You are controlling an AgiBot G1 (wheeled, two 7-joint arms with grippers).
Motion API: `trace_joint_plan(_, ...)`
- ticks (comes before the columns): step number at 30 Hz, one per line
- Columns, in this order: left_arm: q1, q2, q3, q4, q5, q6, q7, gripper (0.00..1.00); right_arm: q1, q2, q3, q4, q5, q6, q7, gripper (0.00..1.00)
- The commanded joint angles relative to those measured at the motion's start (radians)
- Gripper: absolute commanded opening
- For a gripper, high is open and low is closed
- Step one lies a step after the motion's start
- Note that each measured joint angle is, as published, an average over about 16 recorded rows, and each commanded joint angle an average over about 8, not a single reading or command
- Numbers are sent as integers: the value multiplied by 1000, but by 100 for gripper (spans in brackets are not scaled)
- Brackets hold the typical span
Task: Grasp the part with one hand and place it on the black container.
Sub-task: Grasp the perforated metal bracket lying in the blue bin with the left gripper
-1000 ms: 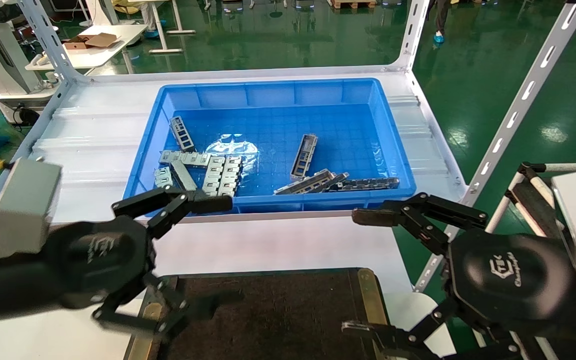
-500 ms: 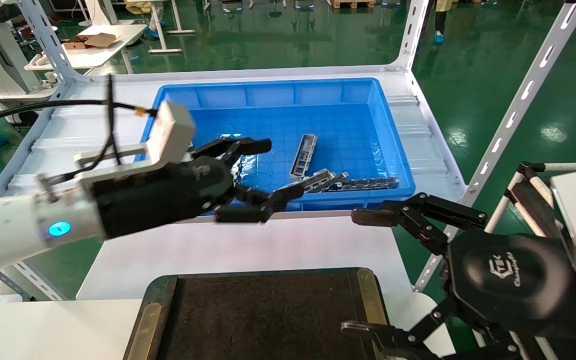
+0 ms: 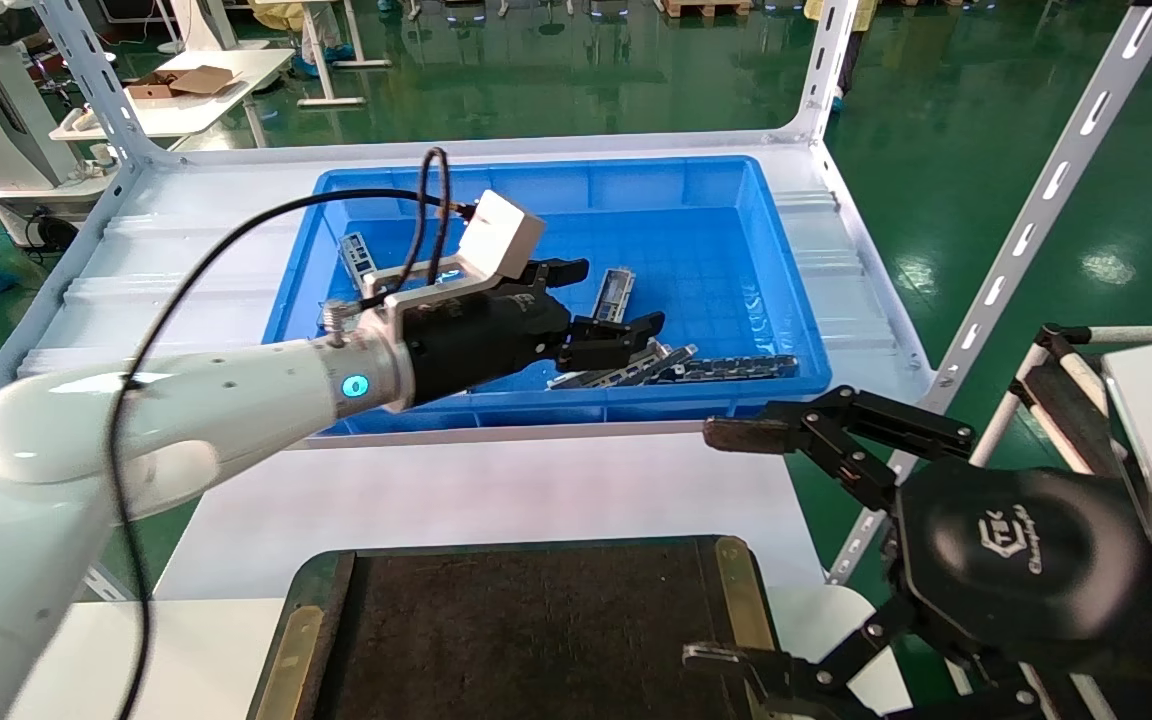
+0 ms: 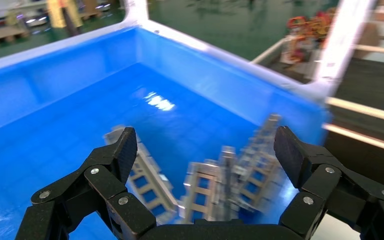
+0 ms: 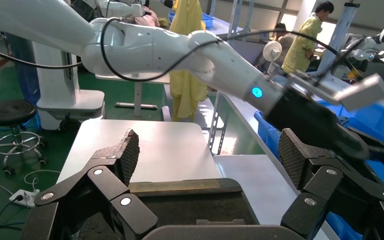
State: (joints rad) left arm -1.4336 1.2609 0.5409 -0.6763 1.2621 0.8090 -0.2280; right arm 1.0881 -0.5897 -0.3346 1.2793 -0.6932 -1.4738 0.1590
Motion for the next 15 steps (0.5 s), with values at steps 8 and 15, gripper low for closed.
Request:
trace_joint_plan(8,-53,105,51,198,1,-151,56,100,0,0,0,0,0,0,0,100)
trace_joint_plan(15,-52,110,159,205,-62,-231,41,95,0,0,0,0,0,0,0,79)
